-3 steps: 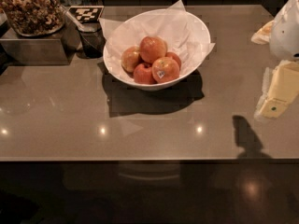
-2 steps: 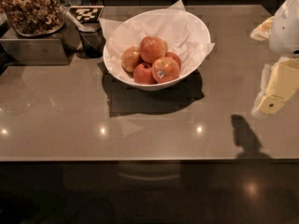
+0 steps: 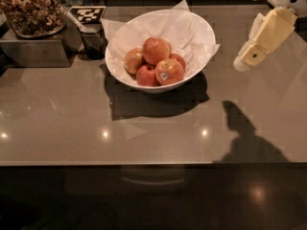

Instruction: Pick apple from white bowl

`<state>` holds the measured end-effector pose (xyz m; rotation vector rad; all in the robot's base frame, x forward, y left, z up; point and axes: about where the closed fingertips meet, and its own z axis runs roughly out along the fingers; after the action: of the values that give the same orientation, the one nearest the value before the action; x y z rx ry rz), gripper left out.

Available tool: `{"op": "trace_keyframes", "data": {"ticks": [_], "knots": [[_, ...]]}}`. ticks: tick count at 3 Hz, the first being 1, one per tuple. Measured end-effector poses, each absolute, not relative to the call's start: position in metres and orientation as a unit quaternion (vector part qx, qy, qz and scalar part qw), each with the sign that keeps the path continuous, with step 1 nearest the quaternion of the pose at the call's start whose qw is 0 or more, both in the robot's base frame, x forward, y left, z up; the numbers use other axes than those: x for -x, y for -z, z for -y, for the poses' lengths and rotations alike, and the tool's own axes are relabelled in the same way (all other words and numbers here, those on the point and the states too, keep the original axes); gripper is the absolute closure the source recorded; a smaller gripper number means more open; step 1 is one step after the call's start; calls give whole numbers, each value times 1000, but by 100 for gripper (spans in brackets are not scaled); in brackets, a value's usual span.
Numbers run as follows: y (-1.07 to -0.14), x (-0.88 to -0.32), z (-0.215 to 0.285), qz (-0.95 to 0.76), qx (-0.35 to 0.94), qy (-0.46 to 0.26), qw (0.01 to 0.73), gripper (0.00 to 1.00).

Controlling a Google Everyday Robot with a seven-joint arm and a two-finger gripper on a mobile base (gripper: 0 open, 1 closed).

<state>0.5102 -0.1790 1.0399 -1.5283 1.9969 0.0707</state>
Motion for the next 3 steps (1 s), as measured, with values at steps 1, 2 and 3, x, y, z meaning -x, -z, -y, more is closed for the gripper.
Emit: {"op": "trace_keyframes", "data": {"ticks": [1, 2, 3], "knots": [[-1040, -510, 179, -755, 578, -27, 308, 0], [-1036, -523, 150, -742, 575, -55, 340, 0], [-1035, -552, 109, -734, 556, -94, 379, 0]]}}
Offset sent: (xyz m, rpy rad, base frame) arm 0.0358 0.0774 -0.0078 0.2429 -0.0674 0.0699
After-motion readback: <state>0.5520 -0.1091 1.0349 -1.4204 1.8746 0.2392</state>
